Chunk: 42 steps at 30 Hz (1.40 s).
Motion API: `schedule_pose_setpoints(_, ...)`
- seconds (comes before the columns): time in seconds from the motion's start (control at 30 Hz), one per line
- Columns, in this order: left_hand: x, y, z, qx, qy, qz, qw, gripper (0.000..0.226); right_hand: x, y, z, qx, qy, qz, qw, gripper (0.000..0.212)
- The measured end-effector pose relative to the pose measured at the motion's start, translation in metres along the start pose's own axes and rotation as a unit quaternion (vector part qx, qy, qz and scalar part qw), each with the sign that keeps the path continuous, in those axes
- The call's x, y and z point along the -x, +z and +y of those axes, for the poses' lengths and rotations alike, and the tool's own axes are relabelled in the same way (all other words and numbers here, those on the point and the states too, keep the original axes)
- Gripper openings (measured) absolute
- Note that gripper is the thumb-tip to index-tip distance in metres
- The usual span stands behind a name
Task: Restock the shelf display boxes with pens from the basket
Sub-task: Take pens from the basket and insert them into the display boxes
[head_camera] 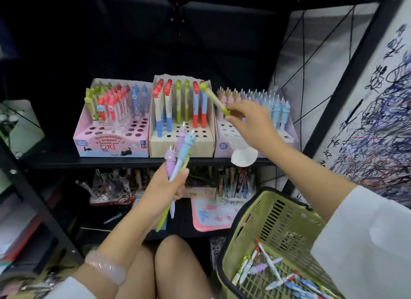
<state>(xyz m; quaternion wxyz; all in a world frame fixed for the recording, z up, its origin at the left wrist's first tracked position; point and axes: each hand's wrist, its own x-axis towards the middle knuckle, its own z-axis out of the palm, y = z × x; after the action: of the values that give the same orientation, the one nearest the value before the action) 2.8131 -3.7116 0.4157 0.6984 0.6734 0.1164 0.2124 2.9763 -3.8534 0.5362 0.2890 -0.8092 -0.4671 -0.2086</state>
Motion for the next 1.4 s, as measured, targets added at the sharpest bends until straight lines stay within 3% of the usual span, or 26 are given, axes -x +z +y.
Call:
schedule_pose_setpoints(0.1,-0.004,-0.015,0.005,0.009,0.016,0.028,0.999,0.005,-0.024,0.025,-0.028,-0.127,0.091,0.026,0.987,0.01)
schedule_pose_setpoints(0.17,-0.006,-0.024,0.007,0.011,0.02,0.044,0.999,0.011,-0.04,0.042,-0.042,-0.161,0.125,0.038,0.978,0.013)
schedule_pose_setpoints(0.53,-0.016,-0.063,0.019,0.026,0.022,0.067,0.997,0.002,-0.089,0.066,-0.067,-0.036,0.15,0.025,0.988,0.01)
schedule_pose_setpoints(0.63,-0.021,-0.067,0.025,0.023,0.021,0.076,0.997,0.013,-0.1,0.062,-0.068,-0.025,0.148,-0.008,0.989,0.006)
schedule_pose_setpoints(0.93,-0.026,-0.065,0.04,0.017,0.027,0.07,0.997,0.004,-0.111,0.055,-0.062,-0.088,0.194,-0.012,0.977,0.016)
schedule_pose_setpoints(1.17,-0.024,-0.062,0.043,0.012,0.026,0.07,0.997,0.003,-0.115,0.052,-0.062,-0.116,0.187,0.021,0.975,0.003)
schedule_pose_setpoints(1.3,-0.025,-0.062,0.045,0.008,0.024,0.069,0.997,0.002,-0.118,0.051,-0.06,-0.1,0.183,0.002,0.978,0.013)
schedule_pose_setpoints(1.4,-0.024,-0.061,0.045,0.006,0.023,0.067,0.997,0.003,-0.119,0.049,-0.063,-0.085,0.185,-0.069,0.977,0.025)
